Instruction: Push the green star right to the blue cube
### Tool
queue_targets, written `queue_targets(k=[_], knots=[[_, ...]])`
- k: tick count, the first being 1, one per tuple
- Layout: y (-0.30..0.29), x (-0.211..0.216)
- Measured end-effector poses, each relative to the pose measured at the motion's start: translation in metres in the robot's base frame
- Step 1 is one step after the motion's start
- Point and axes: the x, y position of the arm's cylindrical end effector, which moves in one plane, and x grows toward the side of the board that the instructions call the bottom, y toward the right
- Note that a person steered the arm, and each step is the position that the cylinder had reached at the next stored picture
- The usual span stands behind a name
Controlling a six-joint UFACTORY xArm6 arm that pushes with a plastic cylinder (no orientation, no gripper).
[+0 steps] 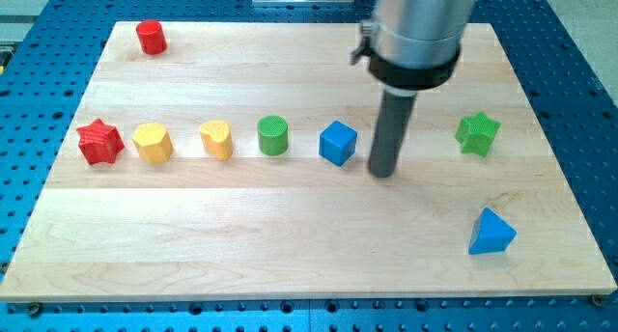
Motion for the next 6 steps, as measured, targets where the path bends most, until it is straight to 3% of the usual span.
queue_targets(k=[1, 3, 4, 5, 6], knots=[[-0.03, -0.005], [-0.027, -0.001], [0.058, 0.021], [0.153, 0.007], [0.192, -0.023]])
